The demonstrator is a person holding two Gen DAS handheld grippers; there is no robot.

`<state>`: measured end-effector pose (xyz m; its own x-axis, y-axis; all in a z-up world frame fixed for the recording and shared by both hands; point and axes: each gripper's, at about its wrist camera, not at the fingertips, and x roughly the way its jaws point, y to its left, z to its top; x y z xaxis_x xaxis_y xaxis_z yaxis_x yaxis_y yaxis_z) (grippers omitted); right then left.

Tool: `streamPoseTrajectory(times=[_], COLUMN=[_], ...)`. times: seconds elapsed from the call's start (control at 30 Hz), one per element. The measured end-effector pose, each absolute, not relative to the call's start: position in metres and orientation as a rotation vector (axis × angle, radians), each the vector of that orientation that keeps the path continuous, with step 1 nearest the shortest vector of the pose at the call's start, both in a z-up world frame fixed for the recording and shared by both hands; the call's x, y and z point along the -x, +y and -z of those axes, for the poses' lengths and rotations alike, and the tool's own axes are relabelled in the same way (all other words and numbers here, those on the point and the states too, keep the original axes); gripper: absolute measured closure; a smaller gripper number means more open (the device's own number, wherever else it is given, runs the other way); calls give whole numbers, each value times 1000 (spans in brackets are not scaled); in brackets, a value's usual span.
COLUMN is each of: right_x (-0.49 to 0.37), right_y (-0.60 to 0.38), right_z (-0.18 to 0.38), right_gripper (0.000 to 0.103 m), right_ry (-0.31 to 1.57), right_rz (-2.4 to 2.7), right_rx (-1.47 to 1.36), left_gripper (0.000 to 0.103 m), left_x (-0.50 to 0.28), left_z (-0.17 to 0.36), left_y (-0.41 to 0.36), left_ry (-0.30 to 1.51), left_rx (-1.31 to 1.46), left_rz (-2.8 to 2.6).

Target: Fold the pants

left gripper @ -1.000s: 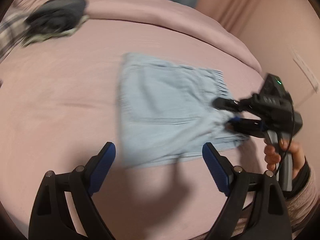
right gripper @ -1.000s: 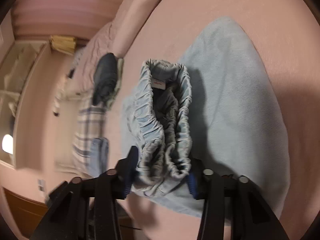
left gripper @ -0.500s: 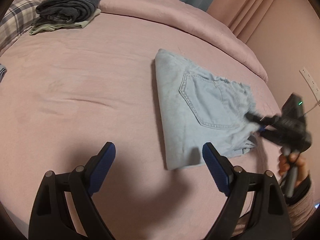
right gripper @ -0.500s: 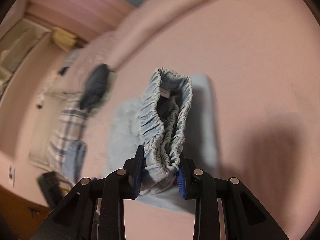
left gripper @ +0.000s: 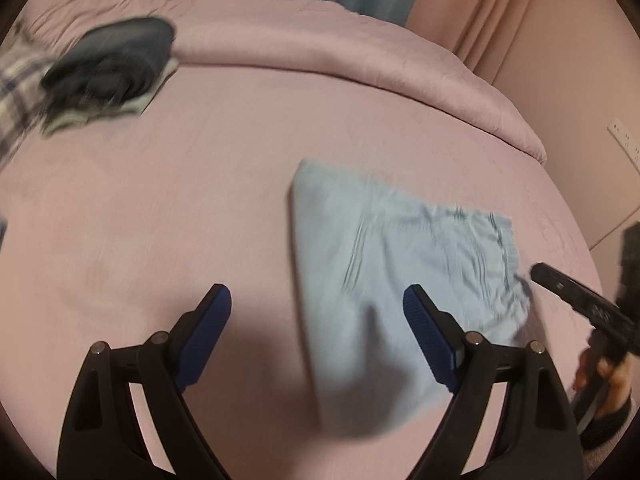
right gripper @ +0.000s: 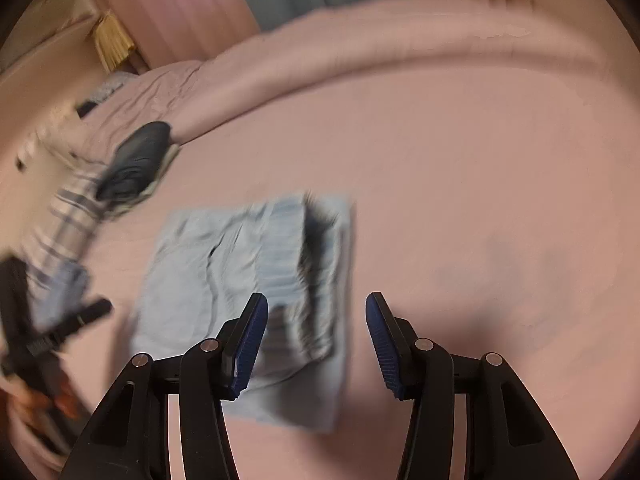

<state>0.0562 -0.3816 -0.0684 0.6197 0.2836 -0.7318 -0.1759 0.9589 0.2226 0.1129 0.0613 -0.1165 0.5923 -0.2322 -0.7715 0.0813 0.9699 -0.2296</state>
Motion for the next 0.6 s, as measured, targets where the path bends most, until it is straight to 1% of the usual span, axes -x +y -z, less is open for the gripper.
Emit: streamPoseTrajectory(times=[0.03,0.13,0.17,0.23,0.27,0.3,0.33,0.4,0.43,0.53,0.6], right_x=[-56,-62,-65,-71,-73,-74,-74,-76,-76,-76,-77], right_y=[-379,-371,-368,-360,-355,-351,-348,-350,-354,-363,-364], right_z=[63,60,61,65,69,75,84,105,111,110,107], right_gripper=[52,52,56,65,66,66,69,69,69,69,69], right_ry=[836,823,829,822,827,842,864,932,940,941,953], right_rz=[-270,-333,-352,-374,-360,-352,-340,-334,-339,-357,-364], right_rx=[-109,-76,-77,-46,-3,32,65,70,38,-9,-12], left_gripper=[24,35,38,54,58,67,69,68,68,68,68], left_x=[-121,-152,-164,-185,-193,-200,-208,-222,-226,-236,-234], left_z=[115,117,121,133,139,146,154,174,175,175,172], left_y=[56,33,24,11,6,1,-3,-3,1,15,24], left_ry=[921,949,964,997,1006,1016,1043,1122,1125,1168,1160], left_rx=[168,121,102,67,50,31,15,35,69,157,201], left_rz=[194,249,258,246,230,228,232,225,227,239,254])
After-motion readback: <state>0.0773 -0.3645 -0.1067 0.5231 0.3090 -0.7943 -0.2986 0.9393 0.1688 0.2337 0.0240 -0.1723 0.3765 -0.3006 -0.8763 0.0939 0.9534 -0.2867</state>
